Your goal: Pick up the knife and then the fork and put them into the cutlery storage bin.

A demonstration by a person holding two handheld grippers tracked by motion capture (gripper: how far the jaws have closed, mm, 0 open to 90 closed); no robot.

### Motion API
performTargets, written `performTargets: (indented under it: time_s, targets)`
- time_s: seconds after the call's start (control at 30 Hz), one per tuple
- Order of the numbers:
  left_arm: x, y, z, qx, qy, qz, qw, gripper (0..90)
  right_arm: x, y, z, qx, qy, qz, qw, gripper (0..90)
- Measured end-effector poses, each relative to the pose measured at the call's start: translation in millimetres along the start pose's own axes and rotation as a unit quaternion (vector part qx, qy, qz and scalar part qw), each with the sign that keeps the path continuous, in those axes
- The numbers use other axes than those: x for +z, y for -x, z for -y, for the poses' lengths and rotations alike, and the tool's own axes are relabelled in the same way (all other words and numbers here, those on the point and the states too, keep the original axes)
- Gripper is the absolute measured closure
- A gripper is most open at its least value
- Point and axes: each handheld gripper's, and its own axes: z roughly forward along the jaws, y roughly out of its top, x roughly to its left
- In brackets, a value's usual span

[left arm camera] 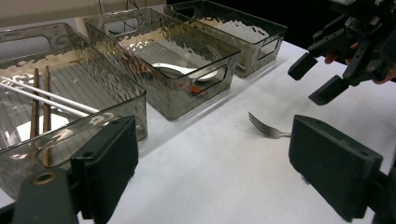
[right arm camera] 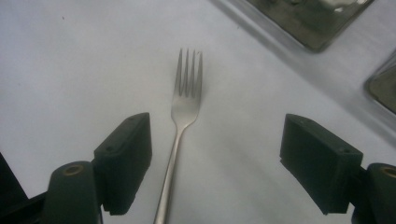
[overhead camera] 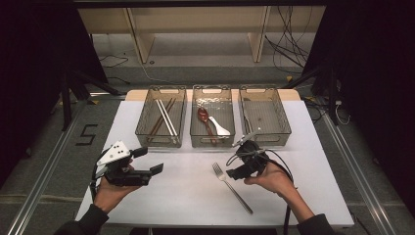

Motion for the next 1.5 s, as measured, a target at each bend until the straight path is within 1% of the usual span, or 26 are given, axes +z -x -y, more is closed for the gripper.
performTargets:
  time_s: [0.1,0.17,0.27,0.37,0.43,0.6,0.77,0.83,0.97,1.17,1.37,1.5]
  targets:
    - [0.1,0.1,0.0,0.000,0.000,0.000,1.0000,15.3,5.2,-2.1,2.6,-0.002,-0.016,-0.006,0.9998,30.6]
    - [0.0,0.2,-0.1,0.000,0.001,0.000,1.0000,15.3,8.6,-4.3,4.4,-0.007,-0.026,-0.002,0.9996,32.5]
    - [0.1,0.1,0.0,0.000,0.000,0.000,1.0000,15.3,12.0,-7.0,7.1,-0.014,-0.037,-0.007,0.9992,36.9]
    - [0.3,0.3,0.1,0.001,0.000,0.000,1.0000,15.4,16.6,-9.5,10.1,-0.022,-0.054,0.001,0.9983,39.1]
    - [0.2,0.3,0.0,0.001,0.000,0.000,1.0000,15.3,20.6,-11.0,11.8,-0.023,-0.063,-0.002,0.9977,40.5]
    - [0.2,0.3,-0.1,0.001,-0.001,0.000,1.0000,15.3,27.5,-16.5,13.5,-0.037,-0.079,-0.005,0.9962,45.2]
    - [0.4,0.4,0.1,0.001,-0.001,0.000,1.0000,15.3,33.2,-20.4,14.2,-0.050,-0.092,0.001,0.9945,48.4]
    - [0.4,0.3,0.1,0.001,-0.002,0.000,1.0000,15.3,35.3,-20.7,14.2,-0.053,-0.096,-0.001,0.9939,50.7]
    - [0.7,0.6,0.1,0.004,-0.004,0.001,1.0000,15.4,40.1,-23.7,15.2,-0.064,-0.108,-0.001,0.9922,52.0]
    - [0.9,0.8,0.1,0.005,-0.004,0.002,1.0000,15.3,43.9,-26.3,16.4,-0.078,-0.120,0.009,0.9897,55.9]
    - [0.9,0.7,0.2,0.004,-0.005,0.002,1.0000,15.3,44.5,-27.5,16.2,-0.083,-0.122,0.010,0.9890,57.2]
    - [1.4,1.0,0.4,0.004,-0.005,0.002,1.0000,15.3,44.3,-29.3,15.8,-0.090,-0.127,0.009,0.9877,61.1]
